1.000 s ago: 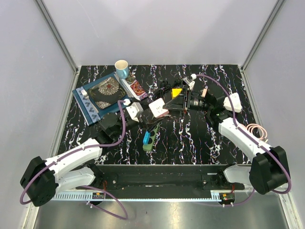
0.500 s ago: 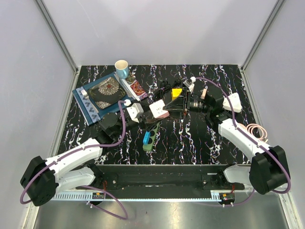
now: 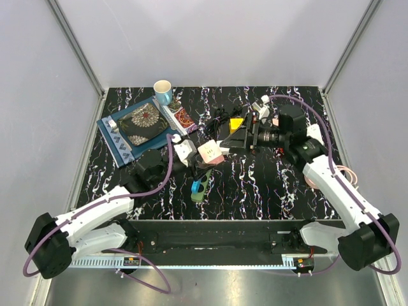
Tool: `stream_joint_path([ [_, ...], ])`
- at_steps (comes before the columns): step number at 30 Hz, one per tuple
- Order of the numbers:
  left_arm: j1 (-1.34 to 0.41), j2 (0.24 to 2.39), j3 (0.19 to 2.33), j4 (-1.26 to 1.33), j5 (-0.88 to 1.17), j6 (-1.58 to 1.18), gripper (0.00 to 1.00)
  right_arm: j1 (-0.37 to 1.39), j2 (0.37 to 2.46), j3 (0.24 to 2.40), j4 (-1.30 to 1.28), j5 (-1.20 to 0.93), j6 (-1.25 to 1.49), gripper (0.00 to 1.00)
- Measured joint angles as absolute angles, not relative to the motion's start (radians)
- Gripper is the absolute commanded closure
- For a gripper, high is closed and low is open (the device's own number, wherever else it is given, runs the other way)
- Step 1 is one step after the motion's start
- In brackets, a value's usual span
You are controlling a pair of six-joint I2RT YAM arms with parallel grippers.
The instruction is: Insert the plug
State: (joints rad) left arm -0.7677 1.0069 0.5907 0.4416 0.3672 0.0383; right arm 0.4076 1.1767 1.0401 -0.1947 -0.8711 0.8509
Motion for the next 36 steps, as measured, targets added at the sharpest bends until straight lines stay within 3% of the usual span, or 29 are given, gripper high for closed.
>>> stream_joint_path([
  [7,-0.813,0.990,0.635,0.209,0.267,0.072,1.00,0.495,1.192,1.251,-0.530,-0.614,0.579,0.00],
  [14,-0.853,0.990,0.658,0.117,0.189,0.079,1.00,0.617,1.303,1.385,-0.703,-0.400,0.427,0.00],
  [36,-0.909,1.026,0.739,-0.022,0.047,0.050,1.00,0.785,1.470,1.479,-0.775,-0.277,0.308,0.00],
])
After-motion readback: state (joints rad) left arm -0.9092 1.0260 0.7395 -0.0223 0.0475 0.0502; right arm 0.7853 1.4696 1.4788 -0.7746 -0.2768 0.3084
